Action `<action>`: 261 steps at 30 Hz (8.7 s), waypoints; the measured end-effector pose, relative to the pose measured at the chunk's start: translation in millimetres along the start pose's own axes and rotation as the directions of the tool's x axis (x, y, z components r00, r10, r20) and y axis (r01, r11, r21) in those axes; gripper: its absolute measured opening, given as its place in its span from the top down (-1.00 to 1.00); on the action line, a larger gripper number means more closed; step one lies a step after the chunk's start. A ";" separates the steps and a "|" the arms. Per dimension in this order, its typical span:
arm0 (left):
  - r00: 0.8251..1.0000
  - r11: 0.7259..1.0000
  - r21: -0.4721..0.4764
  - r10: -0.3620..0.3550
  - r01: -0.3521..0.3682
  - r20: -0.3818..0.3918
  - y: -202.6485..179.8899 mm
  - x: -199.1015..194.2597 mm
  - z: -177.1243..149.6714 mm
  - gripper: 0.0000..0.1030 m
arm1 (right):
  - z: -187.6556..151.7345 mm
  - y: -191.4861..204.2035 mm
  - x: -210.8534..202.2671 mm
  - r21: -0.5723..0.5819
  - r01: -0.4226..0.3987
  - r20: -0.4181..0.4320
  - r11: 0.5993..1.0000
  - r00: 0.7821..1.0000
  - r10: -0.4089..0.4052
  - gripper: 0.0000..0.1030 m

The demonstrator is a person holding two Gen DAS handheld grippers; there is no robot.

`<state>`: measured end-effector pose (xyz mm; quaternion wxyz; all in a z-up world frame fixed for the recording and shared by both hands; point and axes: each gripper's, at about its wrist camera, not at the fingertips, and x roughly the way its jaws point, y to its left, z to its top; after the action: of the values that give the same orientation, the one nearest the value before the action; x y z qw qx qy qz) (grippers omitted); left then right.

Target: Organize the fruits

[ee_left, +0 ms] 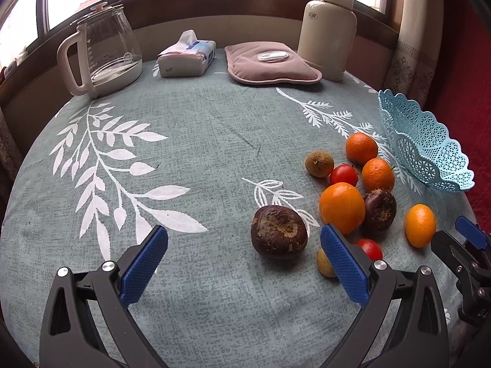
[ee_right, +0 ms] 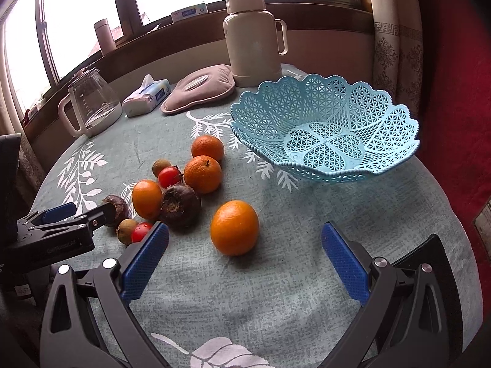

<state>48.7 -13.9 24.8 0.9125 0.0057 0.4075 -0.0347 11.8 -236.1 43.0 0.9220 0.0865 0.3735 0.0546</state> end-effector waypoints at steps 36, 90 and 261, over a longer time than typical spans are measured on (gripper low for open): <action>0.993 0.993 -0.002 -0.117 0.117 -0.025 -7.7 9.5 -2.4 0.18 | 5.6 7.0 21.3 -0.015 -0.004 -0.079 1.000 0.997 0.003 -0.55; 0.997 0.993 -0.078 -0.083 0.083 0.010 15.2 -38.4 -28.4 0.19 | 10.3 18.2 -11.6 -0.028 -0.080 -0.068 0.996 0.995 0.078 0.24; 0.949 0.927 0.213 -0.316 0.308 0.002 -200.6 4.2 76.3 -0.24 | 27.9 -139.3 -24.2 0.341 -0.010 0.122 0.940 0.992 -0.034 -0.34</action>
<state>94.6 -217.1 76.2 0.8969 0.0367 0.3806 -0.2222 19.0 -379.8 51.2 0.9152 0.2457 0.3187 -0.0218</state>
